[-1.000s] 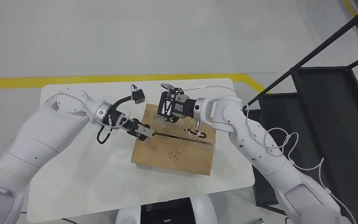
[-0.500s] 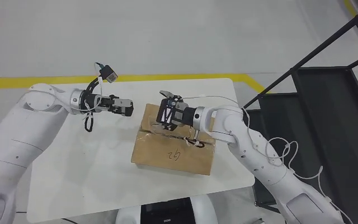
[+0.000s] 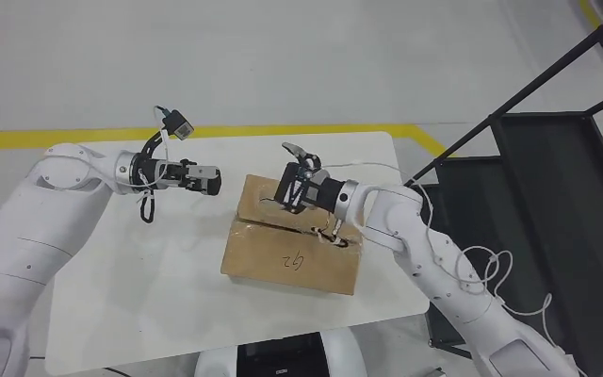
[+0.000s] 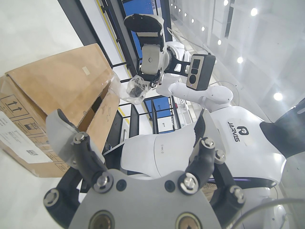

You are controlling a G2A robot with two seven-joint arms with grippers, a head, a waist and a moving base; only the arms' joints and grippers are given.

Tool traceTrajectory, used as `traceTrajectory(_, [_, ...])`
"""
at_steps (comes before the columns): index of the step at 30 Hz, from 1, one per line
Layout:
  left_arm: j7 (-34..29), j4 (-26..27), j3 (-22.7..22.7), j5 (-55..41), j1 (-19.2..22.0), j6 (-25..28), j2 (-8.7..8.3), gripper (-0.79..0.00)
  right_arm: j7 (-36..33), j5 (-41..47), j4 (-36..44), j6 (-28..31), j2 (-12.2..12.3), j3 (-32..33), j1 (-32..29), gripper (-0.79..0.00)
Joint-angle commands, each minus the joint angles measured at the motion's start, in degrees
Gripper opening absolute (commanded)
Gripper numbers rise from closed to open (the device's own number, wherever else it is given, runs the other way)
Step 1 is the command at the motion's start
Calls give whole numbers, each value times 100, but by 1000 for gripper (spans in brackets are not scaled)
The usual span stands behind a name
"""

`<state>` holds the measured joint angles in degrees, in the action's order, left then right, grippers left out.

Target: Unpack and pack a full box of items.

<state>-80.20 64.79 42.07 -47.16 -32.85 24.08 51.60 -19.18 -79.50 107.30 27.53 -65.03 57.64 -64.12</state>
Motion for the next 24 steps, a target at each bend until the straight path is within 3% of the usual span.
traceTrajectory(1, [0,0,0,-1,0,0,0,0,-52,-137,-97,-108,-47,-234,80,0])
traceTrajectory(12, [0,0,0,-1,0,0,0,0,-21,-682,-1090,-808,-381,-1225,646,0])
traceTrajectory(24, [0,0,0,-1,0,0,0,0,-190,-1287,-1212,-927,-549,-1679,621,0])
